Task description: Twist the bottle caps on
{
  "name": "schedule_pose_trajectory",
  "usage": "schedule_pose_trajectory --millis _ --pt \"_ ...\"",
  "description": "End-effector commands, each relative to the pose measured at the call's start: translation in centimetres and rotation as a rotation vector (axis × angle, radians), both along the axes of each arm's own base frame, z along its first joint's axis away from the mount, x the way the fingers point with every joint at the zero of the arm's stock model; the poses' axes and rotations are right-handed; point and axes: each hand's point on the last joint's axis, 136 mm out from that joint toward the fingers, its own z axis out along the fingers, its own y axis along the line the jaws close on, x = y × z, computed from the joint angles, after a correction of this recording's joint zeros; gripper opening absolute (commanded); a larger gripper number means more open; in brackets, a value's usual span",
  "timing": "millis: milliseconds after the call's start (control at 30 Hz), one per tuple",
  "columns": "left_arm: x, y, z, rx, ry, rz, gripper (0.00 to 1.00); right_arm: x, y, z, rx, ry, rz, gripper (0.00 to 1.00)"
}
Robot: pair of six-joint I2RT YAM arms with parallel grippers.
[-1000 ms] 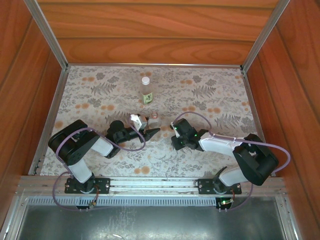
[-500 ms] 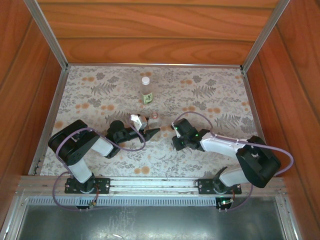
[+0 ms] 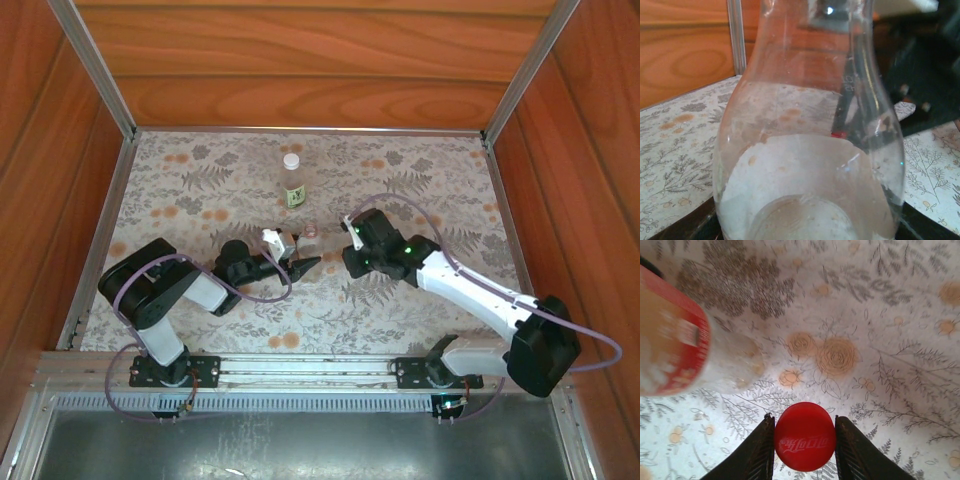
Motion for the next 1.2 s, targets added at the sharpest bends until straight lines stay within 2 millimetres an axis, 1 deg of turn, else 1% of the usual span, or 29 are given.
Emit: schedule_pose_trajectory --millis 0,167,333,467,633,733,900,1033,1167 --pt "-0.5 0.2 -3.7 0.094 0.095 -0.026 0.60 -1.0 -1.3 1.9 -0.059 0.037 0.023 0.36" --pt "-0.5 0.0 -3.9 0.099 0.094 -0.033 0.60 -0.8 -0.9 5.5 -0.081 0.041 0.059 0.36" --pt "-0.5 0.1 -4.2 0.107 0.092 -0.030 0.60 -0.2 -0.1 8.5 -0.089 0.023 0.103 0.36" --pt "-0.4 0.1 -4.4 0.113 0.089 -0.029 0.60 0.2 0.9 10.2 -0.092 0.023 0.135 0.37" --pt "-0.3 0.1 -4.7 0.119 0.093 -0.028 0.60 0.5 2.6 12.5 -0.090 0.000 0.188 0.37" --pt "-0.2 0.1 -4.7 0.120 0.093 -0.030 0.60 0.5 3.6 13.4 -0.101 -0.010 0.224 0.37" --pt "-0.2 0.2 -4.8 0.121 0.095 -0.030 0.60 0.4 5.5 14.2 -0.106 -0.012 0.284 0.37" --pt "-0.2 0.2 -4.8 0.123 0.094 -0.029 0.60 0.2 6.8 14.4 -0.108 -0.006 0.328 0.38" --pt "-0.1 0.1 -4.8 0.123 0.097 -0.031 0.60 -0.1 7.6 14.4 -0.108 0.002 0.356 0.38"
